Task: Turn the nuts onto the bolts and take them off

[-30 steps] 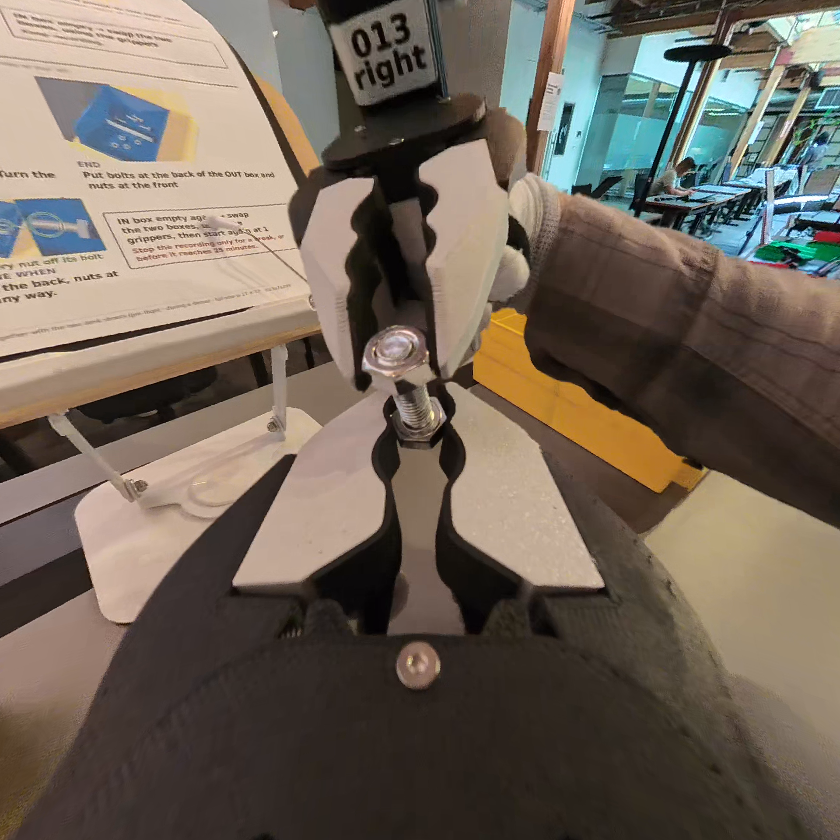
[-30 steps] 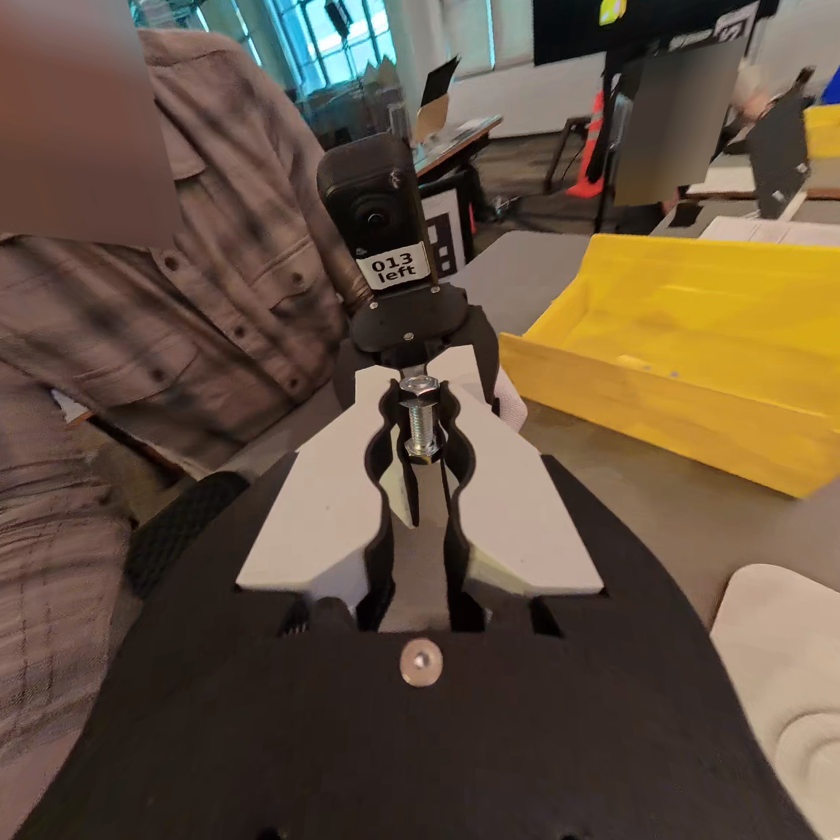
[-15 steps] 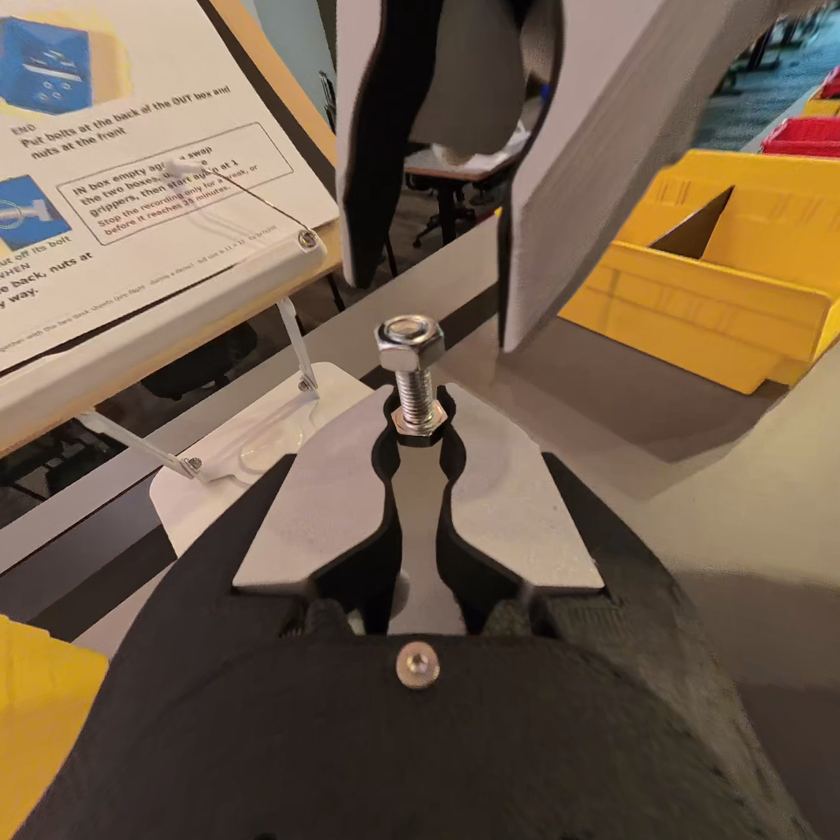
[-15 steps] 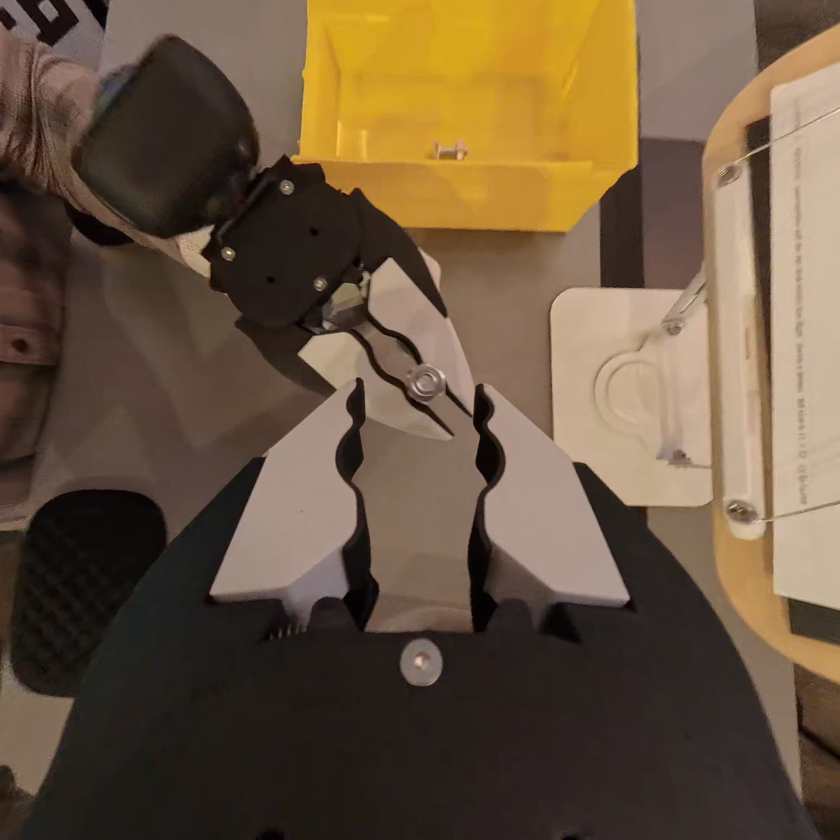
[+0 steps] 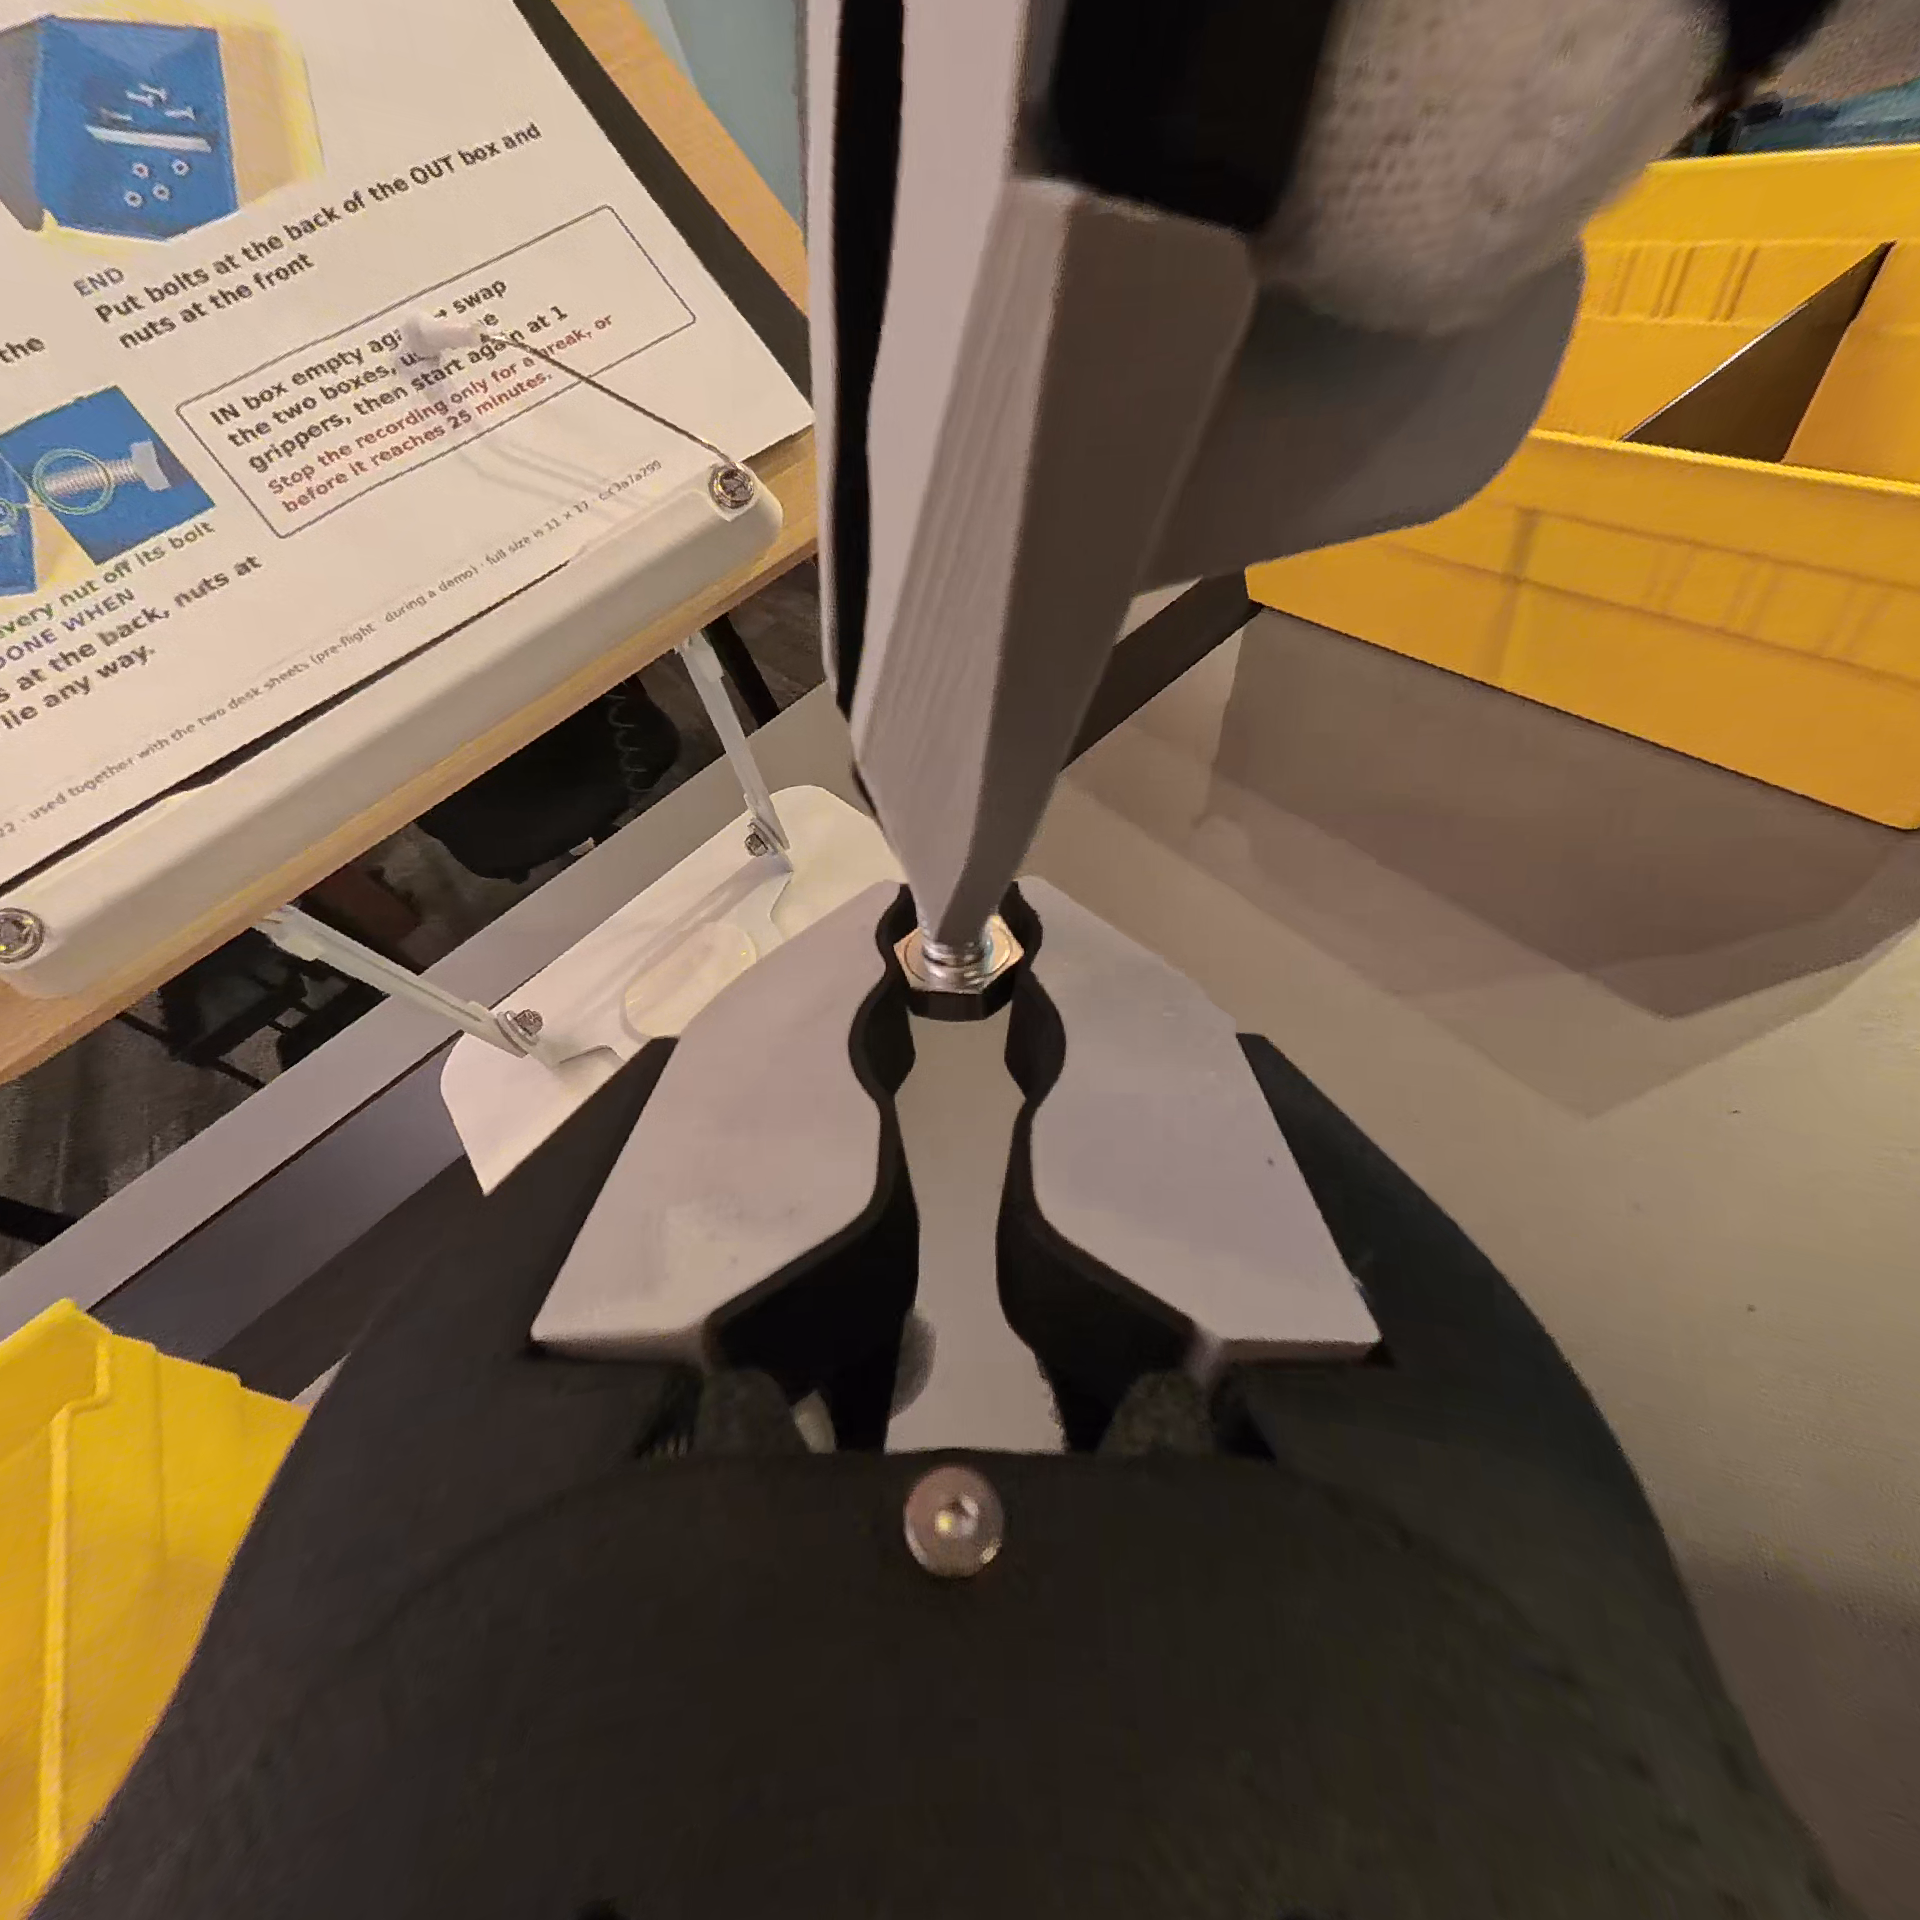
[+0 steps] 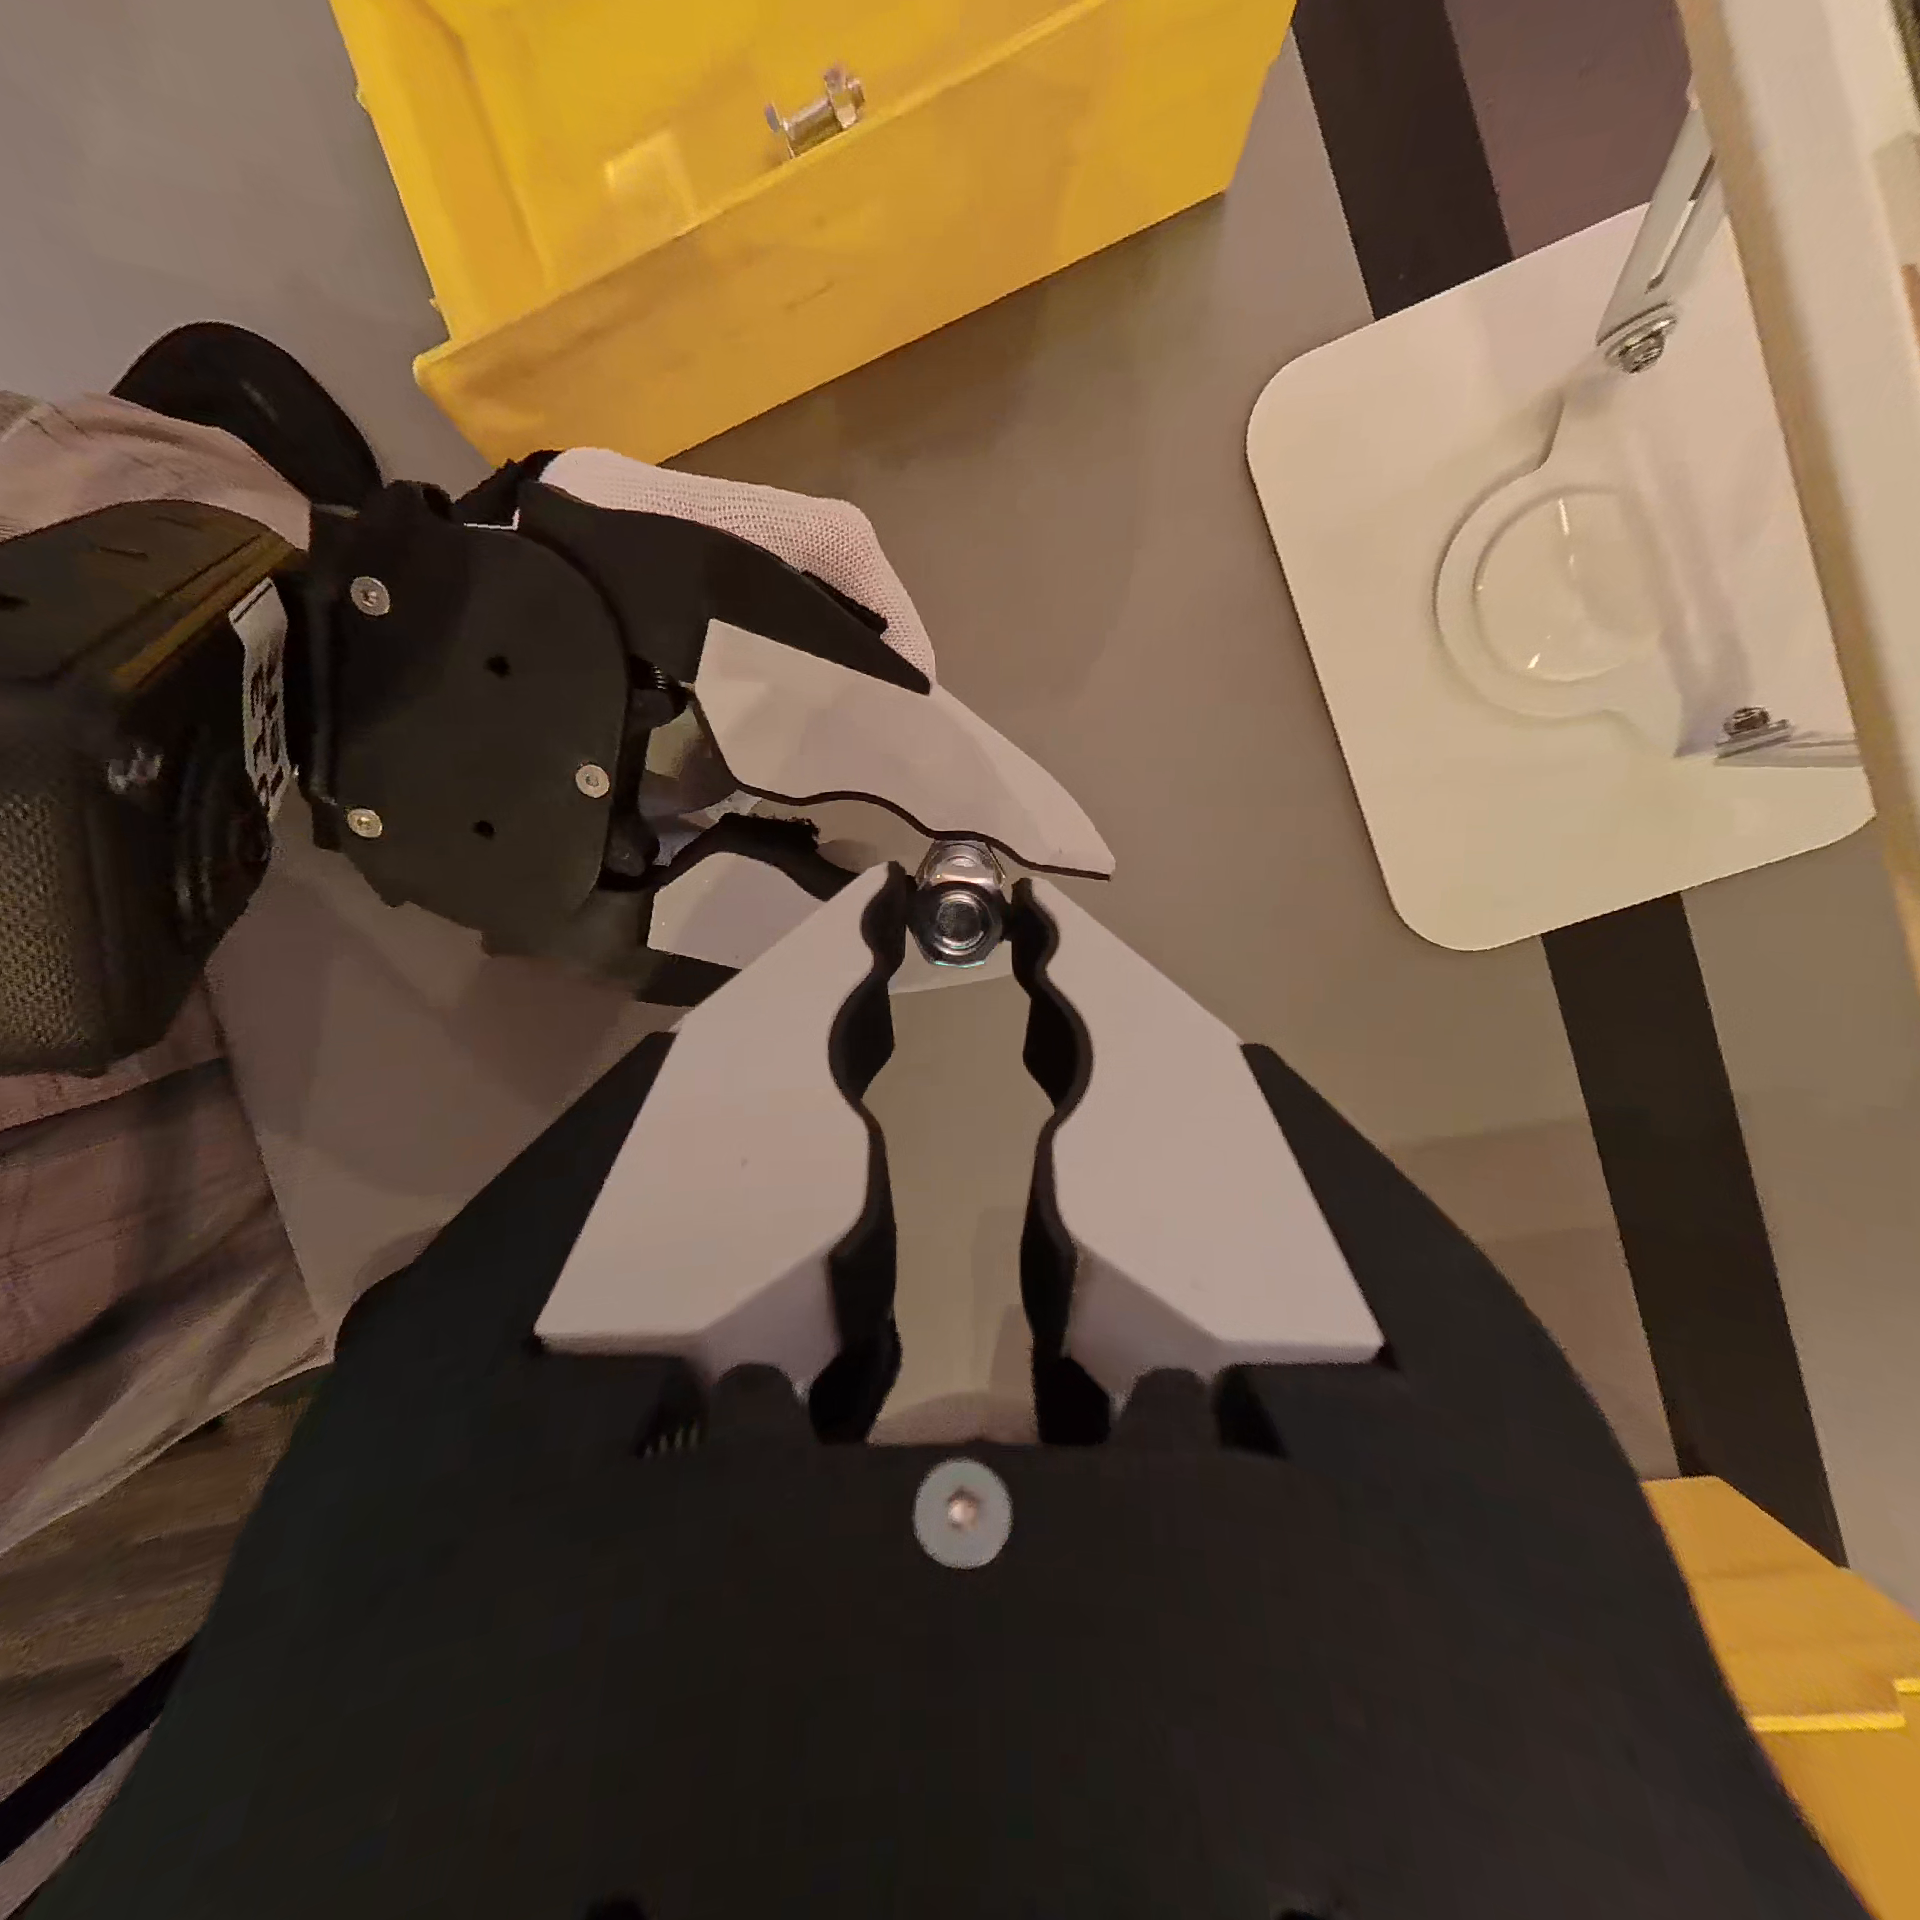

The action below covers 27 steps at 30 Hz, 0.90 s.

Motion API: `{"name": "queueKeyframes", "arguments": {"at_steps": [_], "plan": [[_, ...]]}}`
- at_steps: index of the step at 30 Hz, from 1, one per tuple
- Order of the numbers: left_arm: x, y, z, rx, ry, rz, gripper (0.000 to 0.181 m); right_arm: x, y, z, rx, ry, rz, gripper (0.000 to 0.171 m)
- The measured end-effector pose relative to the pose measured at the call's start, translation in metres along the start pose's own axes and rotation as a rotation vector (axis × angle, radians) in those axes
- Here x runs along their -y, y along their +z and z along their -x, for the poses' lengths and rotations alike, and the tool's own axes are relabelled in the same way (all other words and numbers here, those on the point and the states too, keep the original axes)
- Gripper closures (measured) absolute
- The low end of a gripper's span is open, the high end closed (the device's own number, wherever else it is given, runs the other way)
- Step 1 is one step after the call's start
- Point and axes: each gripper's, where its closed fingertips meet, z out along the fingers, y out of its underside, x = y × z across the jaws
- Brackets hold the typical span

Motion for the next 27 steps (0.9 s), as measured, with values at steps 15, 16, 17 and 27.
{"name": "queueKeyframes", "arguments": {"at_steps": [15,16,17,27], "plan": [[0.033,-0.039,-0.068,-0.617,-0.089,-0.157,0.167,-0.034,-0.034,0.039,0.117,-0.957,0.31,0.153],[0.035,-0.043,-0.071,-0.659,-0.103,-0.171,0.167,-0.034,-0.036,0.043,0.104,-1.028,0.323,0.153],[0.037,-0.048,-0.075,-0.705,-0.116,-0.177,0.167,-0.035,-0.038,0.045,0.077,-1.091,0.355,0.153],[0.047,-0.042,-0.056,-0.568,-0.133,-0.262,0.167,-0.016,-0.053,0.045,-0.015,-0.736,0.203,0.131]]}}
